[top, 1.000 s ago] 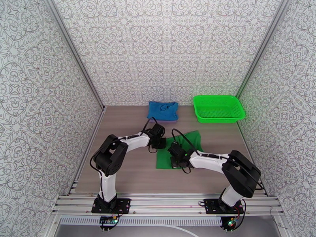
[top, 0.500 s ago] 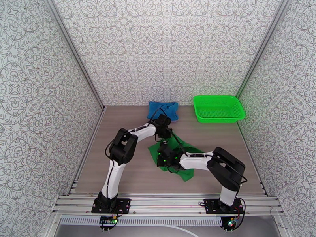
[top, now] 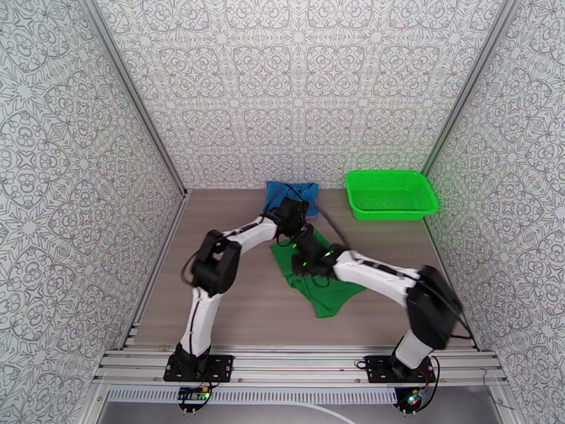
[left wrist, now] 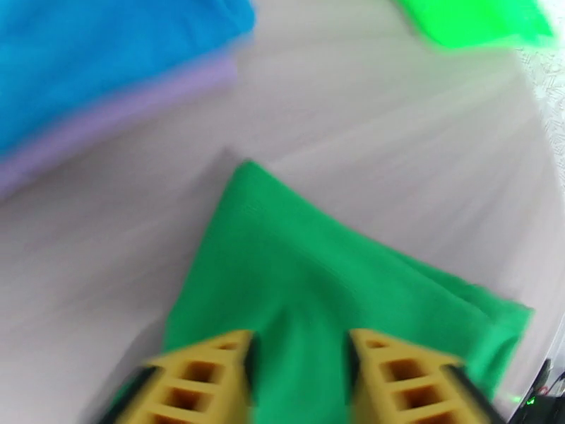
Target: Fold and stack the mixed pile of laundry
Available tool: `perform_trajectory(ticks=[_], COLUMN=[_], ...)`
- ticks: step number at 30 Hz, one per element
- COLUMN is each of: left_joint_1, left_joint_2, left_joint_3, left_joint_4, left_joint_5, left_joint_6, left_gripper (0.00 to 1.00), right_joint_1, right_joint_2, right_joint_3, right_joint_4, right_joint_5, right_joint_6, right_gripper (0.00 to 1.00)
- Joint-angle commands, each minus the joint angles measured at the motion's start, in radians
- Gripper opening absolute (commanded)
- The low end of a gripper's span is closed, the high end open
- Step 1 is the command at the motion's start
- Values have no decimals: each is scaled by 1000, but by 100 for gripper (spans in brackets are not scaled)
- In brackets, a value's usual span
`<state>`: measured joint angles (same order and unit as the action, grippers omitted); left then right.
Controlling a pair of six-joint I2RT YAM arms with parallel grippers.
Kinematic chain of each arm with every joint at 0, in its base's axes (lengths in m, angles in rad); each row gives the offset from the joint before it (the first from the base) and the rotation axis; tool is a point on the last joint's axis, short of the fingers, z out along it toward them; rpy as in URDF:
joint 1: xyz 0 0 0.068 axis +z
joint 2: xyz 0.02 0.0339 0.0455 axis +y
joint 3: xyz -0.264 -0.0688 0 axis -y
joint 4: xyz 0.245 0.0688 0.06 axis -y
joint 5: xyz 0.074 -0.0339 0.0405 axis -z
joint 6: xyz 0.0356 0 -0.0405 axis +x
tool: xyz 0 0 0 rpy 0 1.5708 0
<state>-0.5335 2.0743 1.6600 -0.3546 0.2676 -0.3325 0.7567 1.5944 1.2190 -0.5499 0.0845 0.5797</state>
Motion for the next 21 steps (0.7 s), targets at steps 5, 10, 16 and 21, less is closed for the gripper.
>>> perform_trajectory(ticks=[5,10,16,21], left_joint_1=[10,19,8,15], left_joint_2=[-364,-429,-317,-173], left_joint_3=[-217,-522,-624,-553], left_joint_4=[-65,97,273,273], left_joint_5=[-182,-185,-174,-163], left_joint_6=[-31,-189,-295,-302], left_gripper=[49,26,22,19], right_joint_1=[-248,-317,-333,-333], right_joint_2=[76,286,460,488], right_joint_3=[138,262,309,215], right_joint_4=[-124,-101,-74,0], right_joint_5=[-202,-241,-232,-183], right_joint_6=[-408,-526,-511,-422], right_gripper=[27,19,11,7])
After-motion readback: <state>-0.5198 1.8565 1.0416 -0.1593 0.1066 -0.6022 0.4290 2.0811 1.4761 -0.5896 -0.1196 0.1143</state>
